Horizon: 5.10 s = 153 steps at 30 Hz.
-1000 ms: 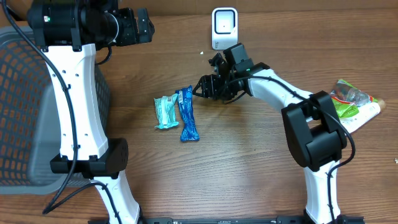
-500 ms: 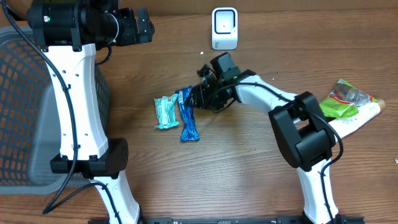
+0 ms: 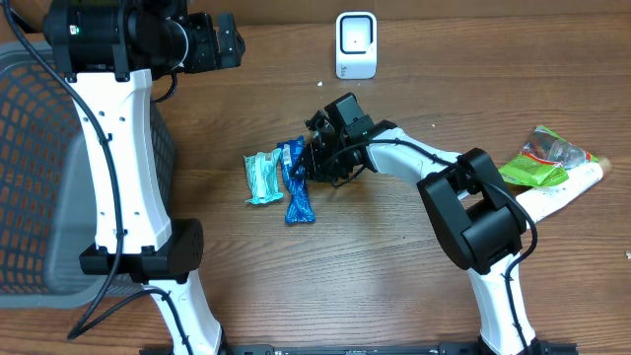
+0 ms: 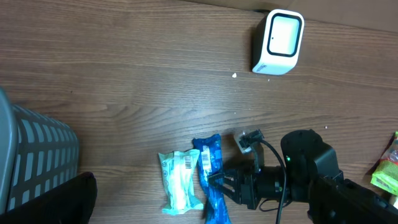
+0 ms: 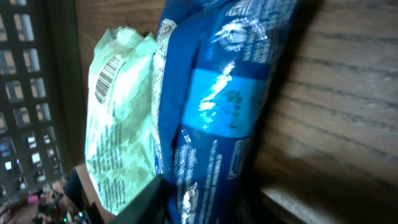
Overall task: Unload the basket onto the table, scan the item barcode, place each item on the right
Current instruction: 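Reach the right gripper to the blue bar and grasp it, then lift the blue bar and carry it to the scanner, then hold the blue bar in front of the scanner with the right gripper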
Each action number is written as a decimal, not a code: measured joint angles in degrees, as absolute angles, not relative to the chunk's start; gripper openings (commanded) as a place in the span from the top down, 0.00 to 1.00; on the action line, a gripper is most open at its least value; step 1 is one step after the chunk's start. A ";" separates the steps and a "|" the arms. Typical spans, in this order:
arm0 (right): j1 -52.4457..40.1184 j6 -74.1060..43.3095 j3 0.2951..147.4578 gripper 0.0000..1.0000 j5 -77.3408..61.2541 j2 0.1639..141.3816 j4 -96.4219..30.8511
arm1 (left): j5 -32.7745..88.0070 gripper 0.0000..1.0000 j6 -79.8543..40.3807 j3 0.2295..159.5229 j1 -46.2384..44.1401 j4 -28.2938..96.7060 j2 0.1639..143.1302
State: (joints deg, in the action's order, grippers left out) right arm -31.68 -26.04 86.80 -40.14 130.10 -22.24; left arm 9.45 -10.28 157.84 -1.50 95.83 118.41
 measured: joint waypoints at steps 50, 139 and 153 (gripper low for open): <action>-20.60 -7.64 85.21 0.96 -32.88 88.66 -41.69 | 9.45 0.00 -10.28 157.84 -1.50 95.83 118.41; -22.13 78.56 99.96 0.96 25.89 141.18 25.26 | 9.45 0.00 -10.28 157.84 -1.50 95.83 118.41; -24.18 76.23 100.12 0.96 29.98 136.62 10.17 | 9.47 0.00 -10.28 157.84 -1.50 95.85 118.41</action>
